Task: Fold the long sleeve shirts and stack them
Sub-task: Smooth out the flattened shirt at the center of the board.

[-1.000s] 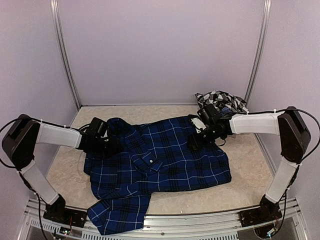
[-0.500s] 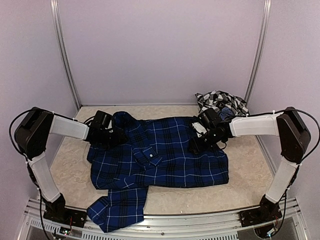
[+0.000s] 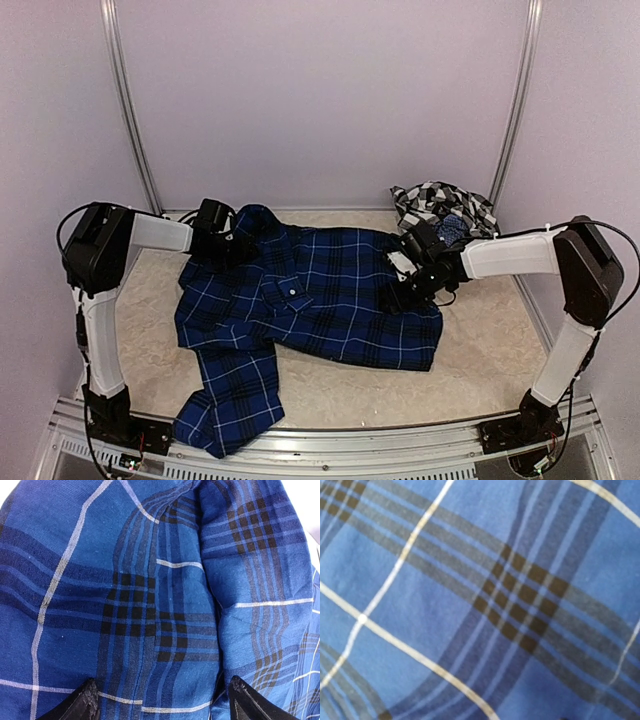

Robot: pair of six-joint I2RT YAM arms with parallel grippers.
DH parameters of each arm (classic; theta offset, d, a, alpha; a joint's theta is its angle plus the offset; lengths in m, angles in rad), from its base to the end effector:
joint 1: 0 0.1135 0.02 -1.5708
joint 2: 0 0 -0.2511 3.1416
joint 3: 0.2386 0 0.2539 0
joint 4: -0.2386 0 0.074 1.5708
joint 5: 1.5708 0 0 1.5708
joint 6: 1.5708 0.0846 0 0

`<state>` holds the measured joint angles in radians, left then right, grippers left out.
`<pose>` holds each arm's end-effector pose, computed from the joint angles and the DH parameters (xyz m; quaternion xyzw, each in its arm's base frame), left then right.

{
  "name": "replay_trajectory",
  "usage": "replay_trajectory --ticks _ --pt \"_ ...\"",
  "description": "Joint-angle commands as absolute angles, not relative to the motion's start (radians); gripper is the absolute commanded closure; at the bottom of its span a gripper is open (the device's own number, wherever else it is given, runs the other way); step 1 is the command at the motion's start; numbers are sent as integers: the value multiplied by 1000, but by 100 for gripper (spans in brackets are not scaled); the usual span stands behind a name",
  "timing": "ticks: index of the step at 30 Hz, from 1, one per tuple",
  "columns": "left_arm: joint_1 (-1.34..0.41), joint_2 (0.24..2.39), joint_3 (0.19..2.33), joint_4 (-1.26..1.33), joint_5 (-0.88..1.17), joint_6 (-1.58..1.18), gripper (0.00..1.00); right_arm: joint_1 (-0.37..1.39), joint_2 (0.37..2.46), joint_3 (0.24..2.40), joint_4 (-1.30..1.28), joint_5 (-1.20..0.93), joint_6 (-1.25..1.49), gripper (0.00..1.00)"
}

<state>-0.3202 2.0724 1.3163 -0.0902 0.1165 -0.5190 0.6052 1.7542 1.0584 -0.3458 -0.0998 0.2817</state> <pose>0.4393 -0.1561 0.0897 -0.0721 0.9310 -0.1938 0.3009 0.3023 0.2194 0.1118 -0.1681 0.9493 0.1556 0.2153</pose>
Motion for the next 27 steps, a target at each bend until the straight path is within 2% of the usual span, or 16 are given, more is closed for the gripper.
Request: replay_trajectory --ticks 1,9,14,17,20,27 --pt "-315 2153 1395 -162 137 -489 15 582 1776 1067 -338 -65 283 38" --pt "-308 2214 1509 -187 91 -473 12 543 1854 1101 -386 49 253 38" --pt "-306 2173 1520 -191 40 -450 10 535 1838 1128 -431 132 230 38" --pt "-306 2071 1435 -141 29 -456 8 546 1761 1078 -387 72 215 38" --pt "-308 1936 1315 -87 21 -472 2 588 1670 1013 -351 55 220 38" --pt "-352 1663 998 -57 52 -516 1 708 1560 895 -326 2 293 38"
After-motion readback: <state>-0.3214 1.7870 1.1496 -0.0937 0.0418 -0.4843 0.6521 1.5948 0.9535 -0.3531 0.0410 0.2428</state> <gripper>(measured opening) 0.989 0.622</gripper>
